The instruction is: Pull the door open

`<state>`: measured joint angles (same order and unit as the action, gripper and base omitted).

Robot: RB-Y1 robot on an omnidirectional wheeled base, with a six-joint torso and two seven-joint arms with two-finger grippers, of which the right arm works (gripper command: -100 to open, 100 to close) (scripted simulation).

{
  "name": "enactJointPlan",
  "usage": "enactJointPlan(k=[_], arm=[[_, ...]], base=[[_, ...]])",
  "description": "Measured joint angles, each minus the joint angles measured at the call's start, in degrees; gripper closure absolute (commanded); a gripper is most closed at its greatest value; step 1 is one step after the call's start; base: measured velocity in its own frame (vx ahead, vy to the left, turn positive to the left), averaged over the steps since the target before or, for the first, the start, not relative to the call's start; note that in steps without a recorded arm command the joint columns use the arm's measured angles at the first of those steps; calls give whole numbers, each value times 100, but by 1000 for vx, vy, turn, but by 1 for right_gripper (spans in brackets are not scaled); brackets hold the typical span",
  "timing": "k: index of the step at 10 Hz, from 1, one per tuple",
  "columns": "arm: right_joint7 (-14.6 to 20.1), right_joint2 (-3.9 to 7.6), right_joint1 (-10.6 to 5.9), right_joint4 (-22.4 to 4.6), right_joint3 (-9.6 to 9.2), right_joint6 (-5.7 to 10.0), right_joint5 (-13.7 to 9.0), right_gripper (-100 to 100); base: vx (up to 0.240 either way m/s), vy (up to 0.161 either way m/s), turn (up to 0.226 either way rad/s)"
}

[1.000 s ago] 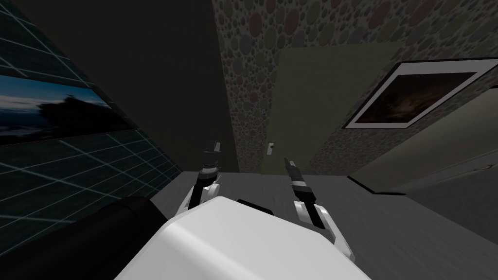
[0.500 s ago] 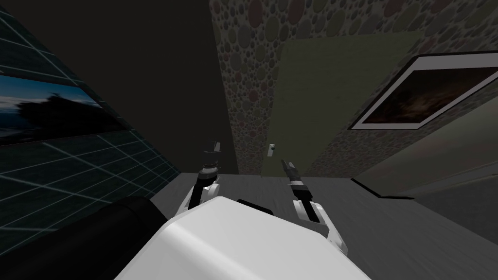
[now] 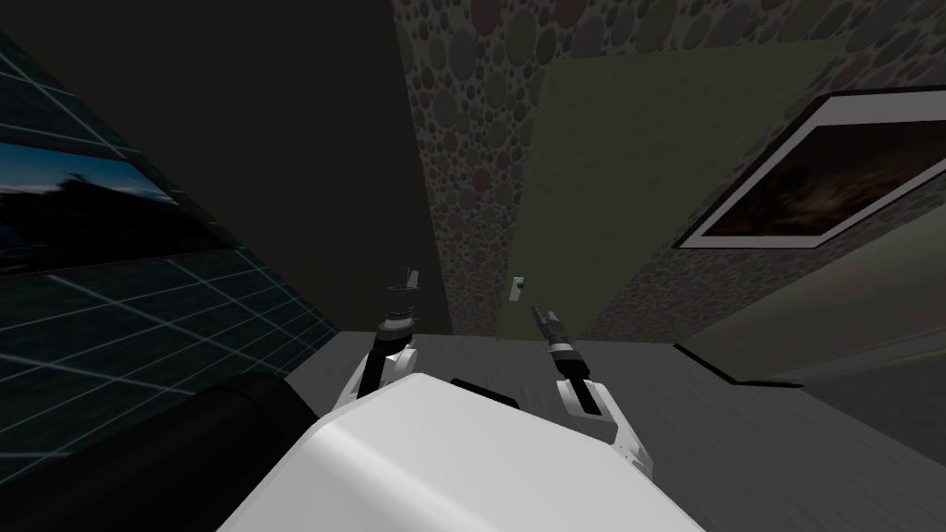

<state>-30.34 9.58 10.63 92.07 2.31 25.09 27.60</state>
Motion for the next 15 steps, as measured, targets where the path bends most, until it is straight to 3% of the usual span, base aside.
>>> enactJointPlan(k=[12, 13, 15], arm=[[-1174, 196, -613, -1571, 206, 97, 841, -100], [-1196, 197, -619, -1584, 207, 96, 850, -100], [-1313, 126, -794, -1814, 364, 96, 821, -100]], base=[[107, 7, 4], [121, 17, 190], [166, 20, 154]])
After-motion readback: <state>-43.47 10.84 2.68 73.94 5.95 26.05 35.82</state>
